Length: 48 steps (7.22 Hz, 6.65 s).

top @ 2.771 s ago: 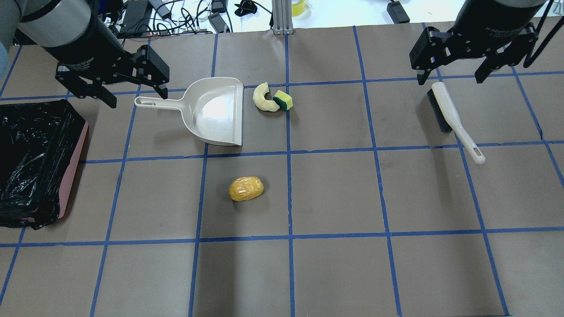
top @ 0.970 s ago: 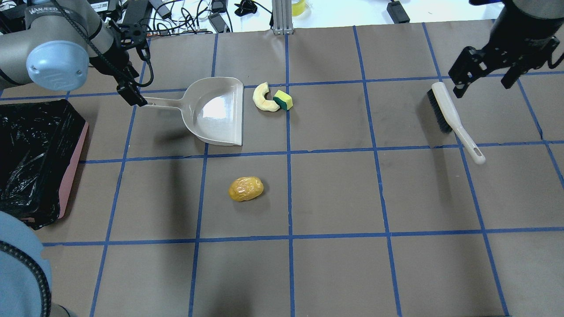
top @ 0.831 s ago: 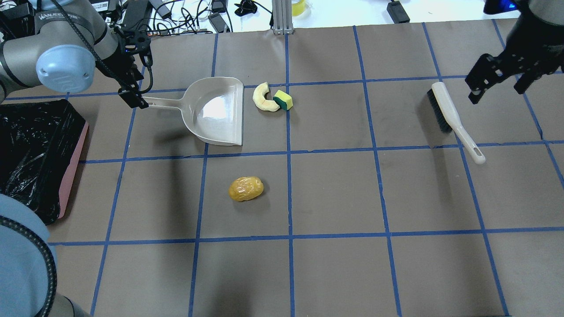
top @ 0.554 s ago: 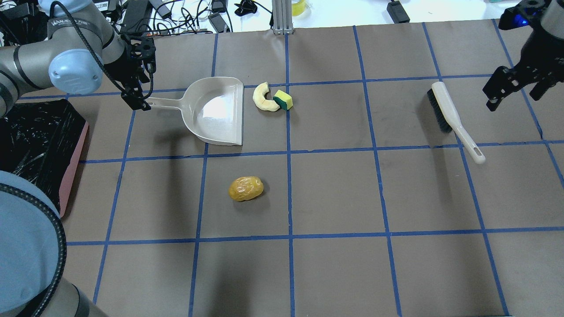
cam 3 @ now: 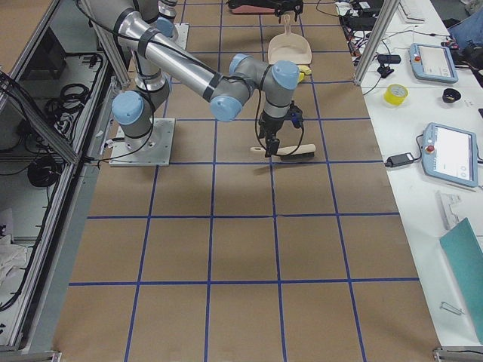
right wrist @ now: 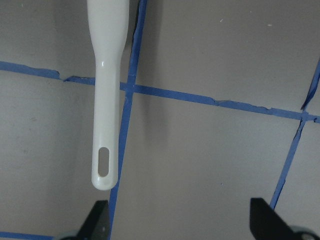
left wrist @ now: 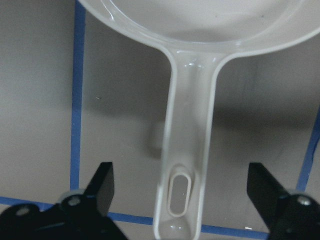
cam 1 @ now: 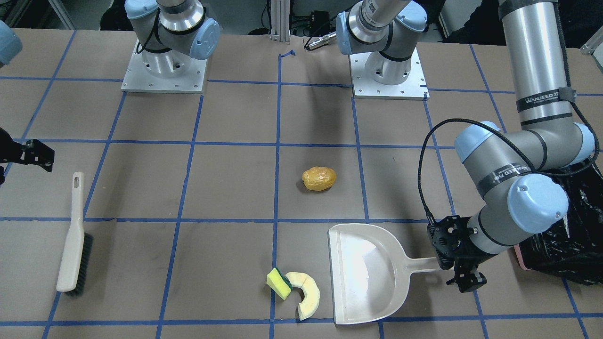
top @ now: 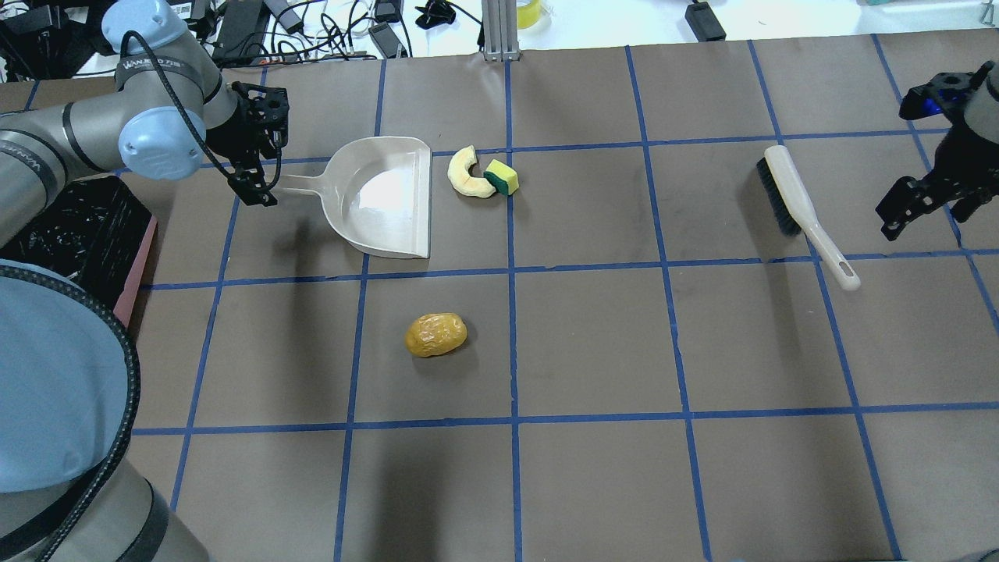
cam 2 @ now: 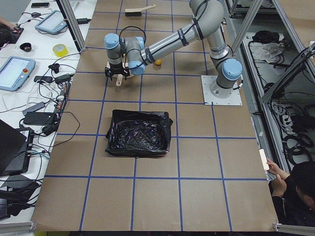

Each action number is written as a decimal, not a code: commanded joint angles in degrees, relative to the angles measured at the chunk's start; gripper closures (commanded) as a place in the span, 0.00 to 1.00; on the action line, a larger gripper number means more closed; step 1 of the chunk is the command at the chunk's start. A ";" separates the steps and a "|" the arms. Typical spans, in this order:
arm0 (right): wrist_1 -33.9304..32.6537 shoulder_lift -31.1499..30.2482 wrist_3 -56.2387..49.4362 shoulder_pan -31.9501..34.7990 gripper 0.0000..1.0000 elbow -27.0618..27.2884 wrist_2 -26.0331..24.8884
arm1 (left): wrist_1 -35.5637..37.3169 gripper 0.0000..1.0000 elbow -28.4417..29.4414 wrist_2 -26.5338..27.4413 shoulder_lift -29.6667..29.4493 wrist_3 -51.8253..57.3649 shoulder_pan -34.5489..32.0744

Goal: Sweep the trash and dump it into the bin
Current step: 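Grasp the dustpan handle with the left gripper while the right grasps the brush, then lift the white brush with the right gripper and carry it toward the dustpan, then sweep the banana and sponge into the dustpan with the right-held brush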

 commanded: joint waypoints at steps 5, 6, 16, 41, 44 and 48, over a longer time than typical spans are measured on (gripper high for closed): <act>-2.82 5.08 3.70 3.58 0.23 4.17 3.37 | -0.02 0.59 -0.55 0.00 0.03 -2.87 0.01; -3.70 5.97 3.78 3.58 0.29 4.34 1.54 | -0.02 0.65 -0.81 0.00 0.03 -2.87 0.01; -5.38 7.13 4.66 3.58 0.82 4.52 2.31 | -0.29 0.95 -0.64 0.35 0.65 -2.96 -0.43; 8.02 22.88 72.70 60.02 1.00 -30.11 22.64 | -0.73 0.95 -0.64 3.16 0.47 -4.98 -1.58; 10.36 20.92 55.36 52.83 1.00 -30.11 10.59 | -0.73 0.95 -0.64 3.25 0.03 -5.42 -1.66; 5.79 31.62 49.05 52.10 1.00 -37.81 5.12 | -0.64 0.95 -0.55 3.08 -0.14 -7.08 -1.66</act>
